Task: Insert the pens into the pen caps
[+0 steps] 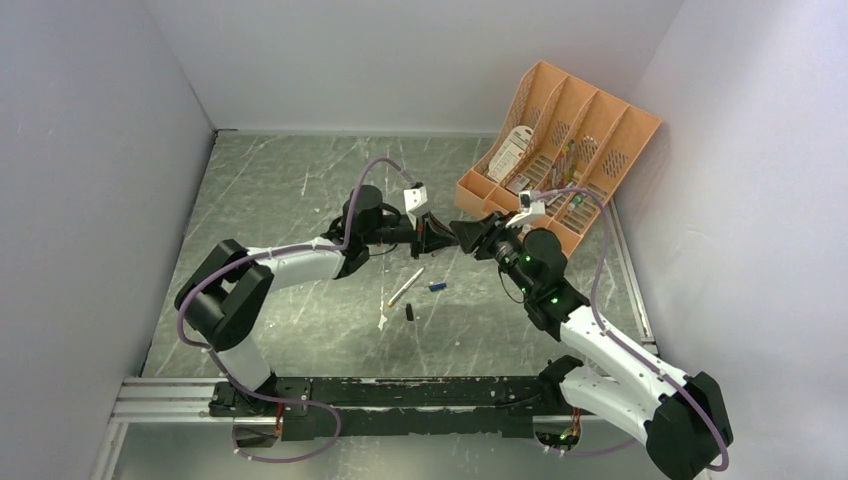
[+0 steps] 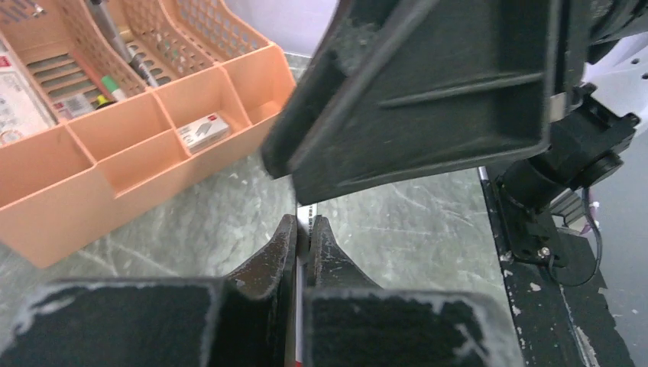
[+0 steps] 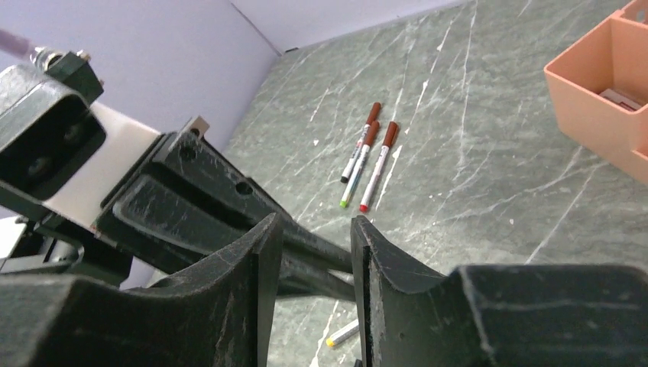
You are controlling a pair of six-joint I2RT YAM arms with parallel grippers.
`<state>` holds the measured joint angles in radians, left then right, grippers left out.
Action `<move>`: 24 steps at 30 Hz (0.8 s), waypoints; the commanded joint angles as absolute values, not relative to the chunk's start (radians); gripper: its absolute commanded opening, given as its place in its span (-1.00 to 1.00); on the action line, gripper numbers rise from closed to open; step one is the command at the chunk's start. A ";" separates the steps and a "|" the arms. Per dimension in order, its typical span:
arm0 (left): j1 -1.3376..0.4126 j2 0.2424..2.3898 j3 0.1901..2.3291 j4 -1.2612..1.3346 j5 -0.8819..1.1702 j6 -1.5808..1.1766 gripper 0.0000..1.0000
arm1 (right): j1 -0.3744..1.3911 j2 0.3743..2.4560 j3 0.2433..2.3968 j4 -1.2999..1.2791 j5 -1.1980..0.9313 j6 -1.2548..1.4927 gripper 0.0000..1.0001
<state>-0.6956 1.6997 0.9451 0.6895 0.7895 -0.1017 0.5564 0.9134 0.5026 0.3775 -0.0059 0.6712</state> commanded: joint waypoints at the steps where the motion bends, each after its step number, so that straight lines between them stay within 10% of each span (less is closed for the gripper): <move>1: -0.722 1.659 0.938 0.819 0.750 -0.175 -0.86 | 0.551 0.903 0.540 0.376 0.031 0.650 -0.24; 24: -0.726 1.599 0.951 0.801 0.624 -0.240 -0.86 | 0.551 0.837 0.587 0.276 0.089 0.618 0.04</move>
<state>-0.7223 1.6550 0.9375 0.7765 0.6102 -0.2344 0.5556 0.8280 0.5446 0.2668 0.0711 0.6388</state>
